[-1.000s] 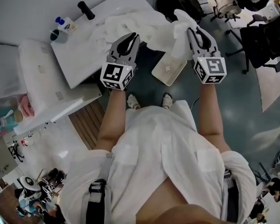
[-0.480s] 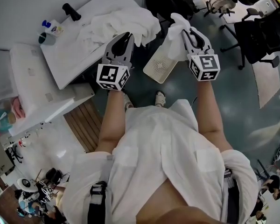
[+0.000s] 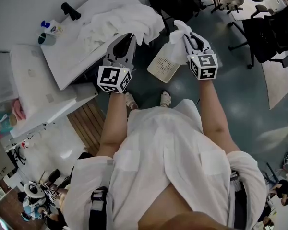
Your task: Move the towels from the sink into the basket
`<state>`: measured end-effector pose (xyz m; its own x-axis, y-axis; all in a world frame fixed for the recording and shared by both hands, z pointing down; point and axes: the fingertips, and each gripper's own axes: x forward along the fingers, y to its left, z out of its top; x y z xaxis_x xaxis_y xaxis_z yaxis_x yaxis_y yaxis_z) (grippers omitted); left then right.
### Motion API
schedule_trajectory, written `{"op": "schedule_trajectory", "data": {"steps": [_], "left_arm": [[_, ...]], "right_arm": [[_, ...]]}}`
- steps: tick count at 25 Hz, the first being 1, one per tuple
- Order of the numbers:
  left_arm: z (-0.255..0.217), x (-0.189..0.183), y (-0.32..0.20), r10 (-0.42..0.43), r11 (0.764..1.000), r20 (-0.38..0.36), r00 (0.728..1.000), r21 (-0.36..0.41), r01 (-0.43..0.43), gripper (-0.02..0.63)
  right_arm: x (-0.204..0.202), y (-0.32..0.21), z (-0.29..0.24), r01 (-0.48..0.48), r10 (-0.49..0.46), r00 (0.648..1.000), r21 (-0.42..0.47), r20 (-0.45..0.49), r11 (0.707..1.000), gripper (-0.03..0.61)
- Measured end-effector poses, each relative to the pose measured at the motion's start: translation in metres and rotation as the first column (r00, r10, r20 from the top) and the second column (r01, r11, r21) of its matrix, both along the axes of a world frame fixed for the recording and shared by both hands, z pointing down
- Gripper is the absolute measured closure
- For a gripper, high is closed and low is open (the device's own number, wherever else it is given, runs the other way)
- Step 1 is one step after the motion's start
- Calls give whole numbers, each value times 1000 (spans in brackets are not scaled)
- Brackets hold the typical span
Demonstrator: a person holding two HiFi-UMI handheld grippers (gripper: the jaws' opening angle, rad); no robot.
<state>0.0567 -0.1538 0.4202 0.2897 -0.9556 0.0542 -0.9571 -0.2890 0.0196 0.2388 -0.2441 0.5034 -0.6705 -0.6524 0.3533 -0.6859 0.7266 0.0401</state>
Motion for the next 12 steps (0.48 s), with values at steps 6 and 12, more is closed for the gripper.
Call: {"op": "schedule_trajectory", "data": {"steps": [6, 12], "left_arm": [[3, -2, 2, 1, 1000, 10, 1000, -16, -1, 583], [4, -3, 2, -2, 1000, 11, 1000, -13, 2, 583]], "right_arm": [[0, 0, 34, -18, 15, 998, -64, -54, 998, 477], [3, -9, 19, -44, 43, 999, -10, -31, 999, 529]]}}
